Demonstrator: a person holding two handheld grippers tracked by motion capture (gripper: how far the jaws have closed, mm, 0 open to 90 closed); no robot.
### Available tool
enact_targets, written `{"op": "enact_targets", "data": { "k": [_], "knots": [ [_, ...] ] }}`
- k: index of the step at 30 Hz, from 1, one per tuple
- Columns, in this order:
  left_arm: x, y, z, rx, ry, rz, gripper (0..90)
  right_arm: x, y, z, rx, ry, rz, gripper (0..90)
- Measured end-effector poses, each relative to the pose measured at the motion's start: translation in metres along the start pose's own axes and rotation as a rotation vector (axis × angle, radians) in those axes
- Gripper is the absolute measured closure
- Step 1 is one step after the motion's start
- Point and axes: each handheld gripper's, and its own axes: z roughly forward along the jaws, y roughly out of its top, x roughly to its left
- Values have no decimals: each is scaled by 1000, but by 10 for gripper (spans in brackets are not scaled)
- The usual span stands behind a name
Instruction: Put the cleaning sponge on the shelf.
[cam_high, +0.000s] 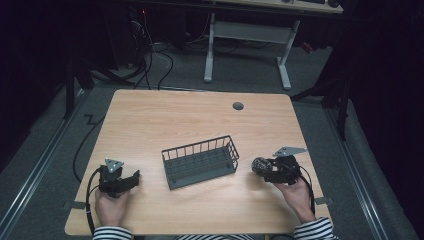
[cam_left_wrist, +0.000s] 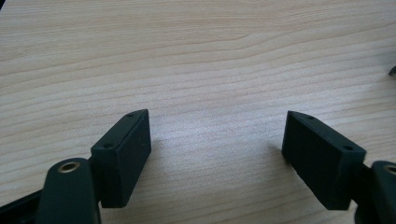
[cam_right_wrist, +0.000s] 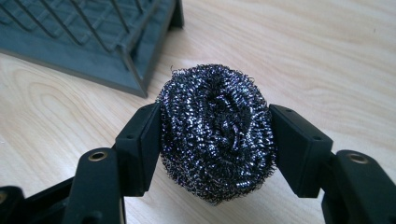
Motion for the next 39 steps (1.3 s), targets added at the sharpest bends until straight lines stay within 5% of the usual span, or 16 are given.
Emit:
{"op": "enact_targets", "data": {
  "k": [22, 39],
  "knots": [
    [0, 0, 0, 1, -4, 7, 243, 15, 50, -34, -87, 107, -48, 378],
    [0, 0, 0, 0, -7, 8, 243, 46, 96, -22, -91, 180, -132, 378]
  ]
}}
